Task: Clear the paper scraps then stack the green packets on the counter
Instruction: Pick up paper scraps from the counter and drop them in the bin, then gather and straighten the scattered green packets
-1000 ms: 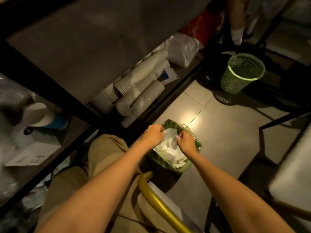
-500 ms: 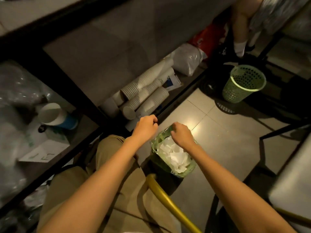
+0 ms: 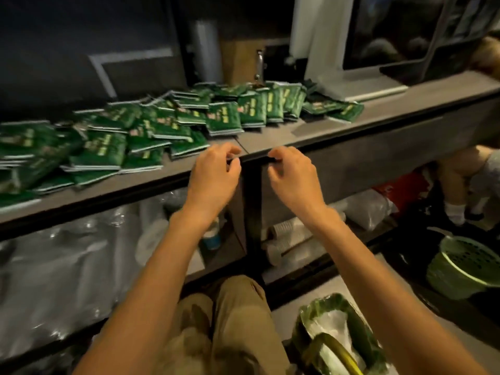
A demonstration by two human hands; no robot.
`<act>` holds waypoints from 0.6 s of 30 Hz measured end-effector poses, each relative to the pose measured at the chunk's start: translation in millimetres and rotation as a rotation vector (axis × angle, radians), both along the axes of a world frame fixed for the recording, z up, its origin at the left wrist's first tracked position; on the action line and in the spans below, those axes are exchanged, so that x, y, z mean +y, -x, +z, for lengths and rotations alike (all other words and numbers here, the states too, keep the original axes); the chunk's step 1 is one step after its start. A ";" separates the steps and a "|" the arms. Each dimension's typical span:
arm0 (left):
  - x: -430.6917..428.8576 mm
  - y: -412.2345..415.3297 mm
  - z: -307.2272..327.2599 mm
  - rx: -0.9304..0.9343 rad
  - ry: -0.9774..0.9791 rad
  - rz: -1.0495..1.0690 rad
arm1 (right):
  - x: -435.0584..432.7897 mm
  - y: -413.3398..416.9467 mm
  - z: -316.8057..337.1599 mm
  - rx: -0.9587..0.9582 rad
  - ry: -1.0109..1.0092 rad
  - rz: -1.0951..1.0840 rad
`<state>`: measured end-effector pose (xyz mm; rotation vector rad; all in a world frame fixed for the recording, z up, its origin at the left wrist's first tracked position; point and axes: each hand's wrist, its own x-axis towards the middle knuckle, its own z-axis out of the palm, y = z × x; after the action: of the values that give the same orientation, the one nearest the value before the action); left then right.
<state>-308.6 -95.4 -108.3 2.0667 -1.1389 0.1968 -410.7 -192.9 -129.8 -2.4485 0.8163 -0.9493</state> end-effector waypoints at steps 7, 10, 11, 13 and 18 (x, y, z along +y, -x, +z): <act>66.2 -75.5 24.5 -0.045 0.014 0.220 | 55.4 -100.9 36.3 -0.023 0.038 0.204; 90.5 -109.2 27.0 -0.028 0.007 0.321 | 75.2 -143.4 41.4 0.033 0.033 0.271; 98.4 -121.0 27.8 -0.020 0.000 0.363 | 81.4 -156.9 43.7 0.049 0.031 0.294; 114.5 -144.6 29.6 -0.016 -0.021 0.447 | 93.5 -182.9 48.5 0.075 0.016 0.339; 153.0 -198.0 29.4 0.067 -0.255 0.542 | 118.4 -236.0 56.7 0.161 -0.092 0.448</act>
<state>-110.6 57.7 -78.9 2.5570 -0.5628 0.2489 -174.7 -74.5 -73.1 -2.4945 0.3218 -0.5436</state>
